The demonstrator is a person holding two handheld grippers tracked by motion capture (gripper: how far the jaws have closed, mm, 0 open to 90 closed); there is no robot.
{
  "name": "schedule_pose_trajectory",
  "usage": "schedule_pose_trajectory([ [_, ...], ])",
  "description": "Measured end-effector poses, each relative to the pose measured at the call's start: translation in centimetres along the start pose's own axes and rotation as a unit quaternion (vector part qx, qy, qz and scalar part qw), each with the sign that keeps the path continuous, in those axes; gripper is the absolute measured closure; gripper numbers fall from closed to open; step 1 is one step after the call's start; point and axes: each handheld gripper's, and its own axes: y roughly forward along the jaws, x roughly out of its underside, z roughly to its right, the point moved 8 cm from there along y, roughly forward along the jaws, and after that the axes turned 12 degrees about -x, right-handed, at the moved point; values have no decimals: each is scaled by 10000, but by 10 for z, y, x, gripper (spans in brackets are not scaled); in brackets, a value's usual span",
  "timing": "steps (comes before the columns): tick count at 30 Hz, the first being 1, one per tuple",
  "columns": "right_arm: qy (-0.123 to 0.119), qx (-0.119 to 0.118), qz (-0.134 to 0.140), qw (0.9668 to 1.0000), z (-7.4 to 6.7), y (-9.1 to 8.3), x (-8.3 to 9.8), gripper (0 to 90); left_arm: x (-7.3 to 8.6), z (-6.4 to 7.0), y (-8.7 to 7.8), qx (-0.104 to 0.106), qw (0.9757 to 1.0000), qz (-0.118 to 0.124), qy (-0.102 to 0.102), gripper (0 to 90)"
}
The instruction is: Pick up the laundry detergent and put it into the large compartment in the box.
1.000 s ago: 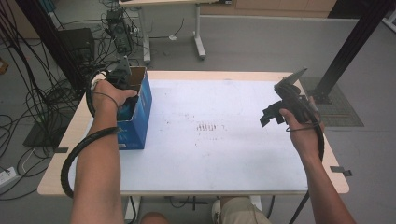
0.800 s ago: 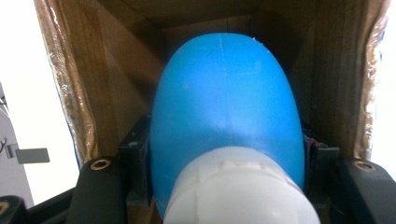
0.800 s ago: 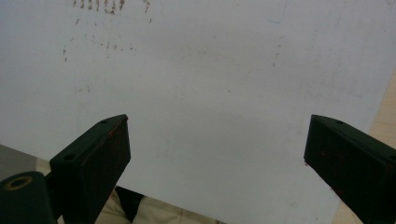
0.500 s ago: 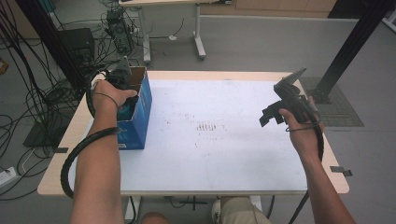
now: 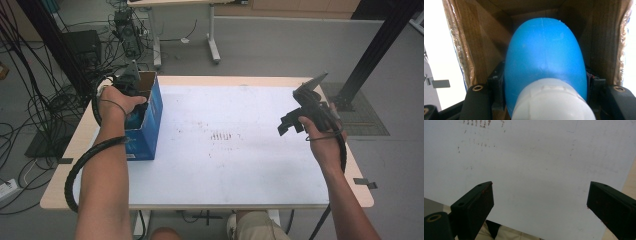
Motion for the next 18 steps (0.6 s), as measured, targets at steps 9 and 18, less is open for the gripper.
schedule_pose_trajectory([
  [9, 7, 23, 6, 10000, 0, -1, 0, 71, 0, 0, 0, 9, 10000, 5, -3, 372],
  [18, -11, 37, 5, 10000, 0, -1, 0, 70, 0, -1, 0, 9, 10000, 2, 1, 372],
])
